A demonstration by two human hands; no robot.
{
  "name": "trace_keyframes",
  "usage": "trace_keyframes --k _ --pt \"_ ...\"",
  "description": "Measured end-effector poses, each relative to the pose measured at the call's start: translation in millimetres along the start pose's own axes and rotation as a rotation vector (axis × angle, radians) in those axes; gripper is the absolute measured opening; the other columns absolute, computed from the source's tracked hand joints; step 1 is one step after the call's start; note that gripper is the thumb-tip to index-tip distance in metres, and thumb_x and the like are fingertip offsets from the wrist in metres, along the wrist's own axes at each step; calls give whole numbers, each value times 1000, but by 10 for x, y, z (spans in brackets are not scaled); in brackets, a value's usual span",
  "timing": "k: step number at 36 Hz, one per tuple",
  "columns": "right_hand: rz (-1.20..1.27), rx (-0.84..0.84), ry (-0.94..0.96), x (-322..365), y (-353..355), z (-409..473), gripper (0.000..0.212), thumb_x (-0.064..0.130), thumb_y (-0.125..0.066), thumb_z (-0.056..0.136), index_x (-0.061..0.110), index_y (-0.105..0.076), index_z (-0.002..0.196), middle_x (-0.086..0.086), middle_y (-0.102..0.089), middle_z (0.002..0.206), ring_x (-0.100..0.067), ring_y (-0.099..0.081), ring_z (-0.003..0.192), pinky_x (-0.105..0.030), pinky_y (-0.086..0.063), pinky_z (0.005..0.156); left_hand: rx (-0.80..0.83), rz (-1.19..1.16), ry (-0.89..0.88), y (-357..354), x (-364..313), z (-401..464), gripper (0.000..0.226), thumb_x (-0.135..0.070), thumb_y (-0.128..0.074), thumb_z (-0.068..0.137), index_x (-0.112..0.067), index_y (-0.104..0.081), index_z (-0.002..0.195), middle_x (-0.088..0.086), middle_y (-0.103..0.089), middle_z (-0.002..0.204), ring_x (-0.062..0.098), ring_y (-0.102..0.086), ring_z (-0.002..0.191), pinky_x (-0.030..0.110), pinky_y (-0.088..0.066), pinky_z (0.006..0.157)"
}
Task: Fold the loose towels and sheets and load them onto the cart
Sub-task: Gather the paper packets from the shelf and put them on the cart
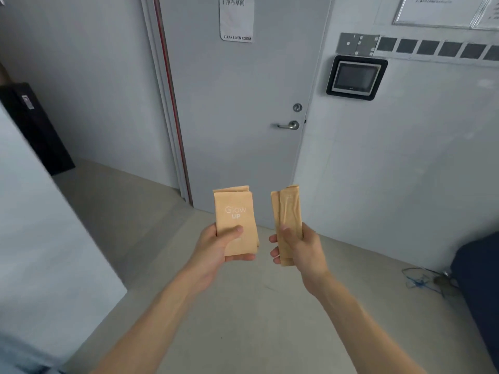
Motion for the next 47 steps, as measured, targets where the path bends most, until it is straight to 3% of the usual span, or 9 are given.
trace_keyframes --k 11,16,22,26,31,43,47 --pt "24 72 31 128 -426 1316 20 26 -57 99 8 -58 107 -11 -73 84 -18 -66 63 -34 -55 53 -76 25 -4 267 -204 1239 21 -14 -68 92 -5 -68 111 15 -75 105 39 -73 88 41 -60 67" --pt "24 174 47 214 -750 2213 19 26 -56 99 10 -57 109 -12 -73 87 -19 -67 66 -33 -55 53 -181 57 -35 449 -411 1941 20 -9 -67 91 -5 -65 110 12 -75 103 33 -74 84 38 -59 65" --pt "58 340 49 468 -1141 3233 19 23 -56 100 8 -57 112 -9 -73 87 -19 -66 70 -34 -55 53 -324 75 -50 663 -739 2694 29 -3 -60 93 1 -61 121 20 -71 112 36 -72 89 38 -58 67" --pt "59 446 49 643 -1403 3820 21 24 -57 100 8 -57 113 -14 -72 91 -19 -67 71 -35 -57 55 -384 88 -92 773 -998 3143 25 -1 -58 93 -2 -64 118 16 -73 110 33 -72 93 37 -58 66" --pt "41 522 49 708 -1792 4392 19 22 -58 99 7 -60 110 -6 -72 83 -16 -68 69 -36 -58 53 -419 104 -120 1004 -1206 3580 27 -1 -58 95 -7 -61 121 7 -76 105 27 -74 92 35 -60 65" --pt "-8 669 45 601 -3274 5660 16 26 -62 97 12 -63 104 -5 -73 82 -19 -71 67 -33 -55 51 -533 73 -174 2299 -1492 4730 36 -11 -65 88 -11 -58 123 8 -75 109 32 -73 97 39 -61 67" --pt "-42 674 63 661 -3952 6162 14 27 -62 97 15 -64 102 -4 -74 83 -20 -71 69 -37 -58 53 -567 42 -181 2933 -1715 5250 33 -2 -61 92 -5 -59 125 11 -74 111 33 -72 98 40 -61 70"
Point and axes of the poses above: each hand's wrist, its own z-axis towards the middle knuckle, its own y-axis out of the back of the hand, x = y × z, the point moved 5 cm from there along z, towards the middle knuckle
